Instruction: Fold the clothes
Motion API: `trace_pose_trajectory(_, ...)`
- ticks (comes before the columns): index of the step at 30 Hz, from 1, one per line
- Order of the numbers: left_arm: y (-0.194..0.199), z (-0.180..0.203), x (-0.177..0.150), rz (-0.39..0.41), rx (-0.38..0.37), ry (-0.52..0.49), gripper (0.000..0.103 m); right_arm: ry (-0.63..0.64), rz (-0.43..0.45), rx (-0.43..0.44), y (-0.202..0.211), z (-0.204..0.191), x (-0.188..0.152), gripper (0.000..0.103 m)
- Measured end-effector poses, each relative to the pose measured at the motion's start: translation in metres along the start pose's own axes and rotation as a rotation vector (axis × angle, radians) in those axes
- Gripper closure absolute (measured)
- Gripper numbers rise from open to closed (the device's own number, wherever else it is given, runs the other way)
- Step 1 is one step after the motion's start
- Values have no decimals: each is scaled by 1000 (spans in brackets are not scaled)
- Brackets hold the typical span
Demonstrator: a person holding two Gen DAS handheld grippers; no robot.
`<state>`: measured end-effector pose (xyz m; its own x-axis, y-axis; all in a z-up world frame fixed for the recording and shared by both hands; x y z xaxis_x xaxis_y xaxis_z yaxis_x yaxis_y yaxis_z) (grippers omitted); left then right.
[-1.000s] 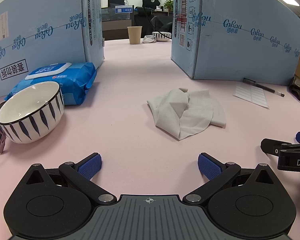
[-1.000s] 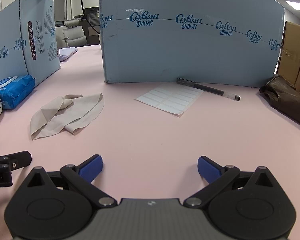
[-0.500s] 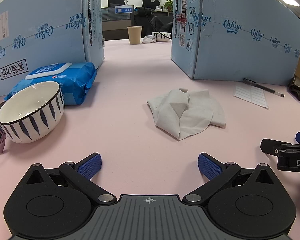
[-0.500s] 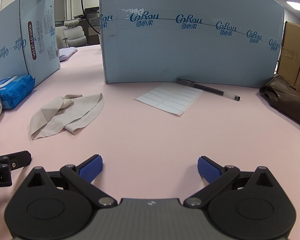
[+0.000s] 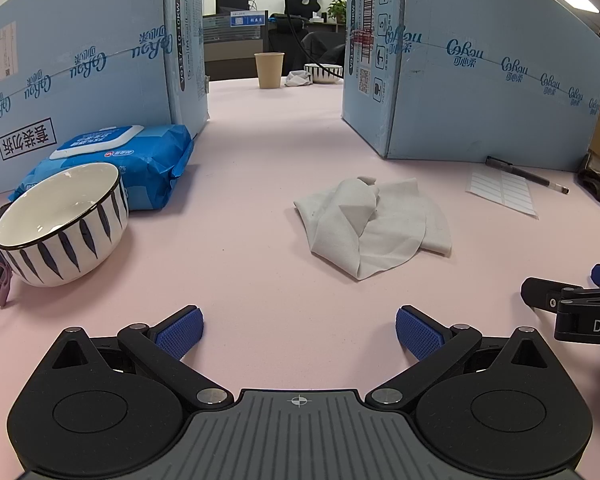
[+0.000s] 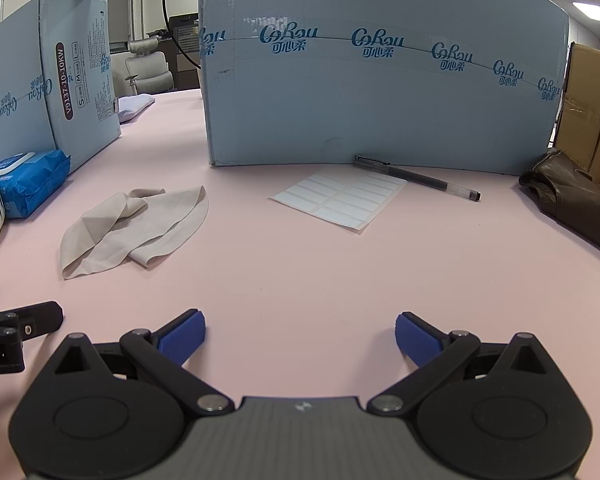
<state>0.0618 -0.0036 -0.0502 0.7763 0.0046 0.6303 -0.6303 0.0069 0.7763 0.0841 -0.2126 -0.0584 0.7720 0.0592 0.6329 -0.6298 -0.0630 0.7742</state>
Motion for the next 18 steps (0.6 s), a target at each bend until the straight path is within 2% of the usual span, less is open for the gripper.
trace_pose_trajectory(13,2,-2,0,5,-7,8,0,2,7,6,1,0,0,0)
trace_pose_trajectory(18,13,-15,-1,49,-8,77,0,26,39,76,10,-9,-1,0)
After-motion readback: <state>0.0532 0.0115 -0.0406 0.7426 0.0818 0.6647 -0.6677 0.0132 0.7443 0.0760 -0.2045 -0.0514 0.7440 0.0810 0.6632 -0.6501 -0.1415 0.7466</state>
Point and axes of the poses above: each gripper's, at about its wrist camera, not at the fingertips, and y roughly against the way its jaws point, z to its right, x to its top, the point moved 8 cm from there along -y, roughly the way its jaws point, and after that the axes turned 12 degrees about -z, right-handed, at the moved point
